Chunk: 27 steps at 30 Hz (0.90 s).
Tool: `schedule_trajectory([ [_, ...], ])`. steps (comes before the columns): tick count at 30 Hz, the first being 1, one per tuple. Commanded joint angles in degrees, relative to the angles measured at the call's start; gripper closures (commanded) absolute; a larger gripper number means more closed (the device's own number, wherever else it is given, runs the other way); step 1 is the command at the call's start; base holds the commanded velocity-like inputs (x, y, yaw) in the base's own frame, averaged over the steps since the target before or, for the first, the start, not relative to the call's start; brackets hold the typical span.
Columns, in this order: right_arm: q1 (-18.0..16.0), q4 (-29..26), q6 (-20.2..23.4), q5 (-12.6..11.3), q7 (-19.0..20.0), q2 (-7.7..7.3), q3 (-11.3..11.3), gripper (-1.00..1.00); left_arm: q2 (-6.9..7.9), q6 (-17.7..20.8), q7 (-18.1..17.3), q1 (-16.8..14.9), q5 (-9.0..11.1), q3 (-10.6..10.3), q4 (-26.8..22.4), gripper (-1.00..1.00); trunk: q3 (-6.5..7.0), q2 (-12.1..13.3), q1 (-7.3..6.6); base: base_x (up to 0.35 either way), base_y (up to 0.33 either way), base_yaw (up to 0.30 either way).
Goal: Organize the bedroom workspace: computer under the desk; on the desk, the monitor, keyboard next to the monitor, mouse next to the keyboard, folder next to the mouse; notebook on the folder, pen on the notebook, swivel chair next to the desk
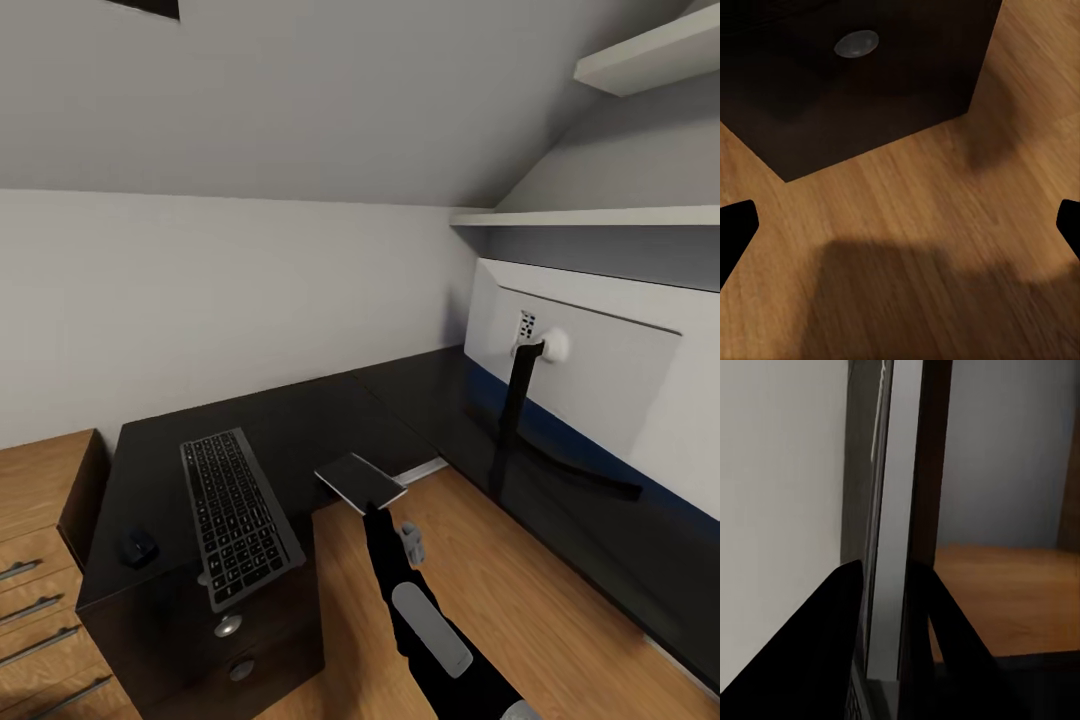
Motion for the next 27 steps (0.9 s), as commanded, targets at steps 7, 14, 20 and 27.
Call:
schedule_trajectory([
  [7,-0.2,1.3,-0.6,-1.3,-0.5,0.04,0.0,1.00,0.03,-0.2,0.3,0.0,0.3,-0.2,0.0,-1.00,-0.05,0.0,0.00,0.125,0.000,0.000],
  [14,-0.2,1.3,-0.6,-1.2,-0.6,0.21,0.1,1.00,0.03,-0.4,0.3,0.0,0.3,-0.2,0.0,-1.00,-0.05,0.0,0.00,0.064,0.018,0.000],
  [20,-0.2,1.3,-0.5,-0.9,-0.4,0.22,0.1,1.00,0.23,-0.4,0.2,0.0,0.3,-0.3,0.0,-1.00,-0.05,0.0,0.00,0.134,0.082,0.000],
  [27,-0.2,1.3,-0.4,1.6,-0.3,0.31,0.4,1.00,0.82,-0.3,0.2,0.0,0.3,-0.3,0.2,-1.00,-0.05,0.0,0.00,0.022,0.013,0.000],
])
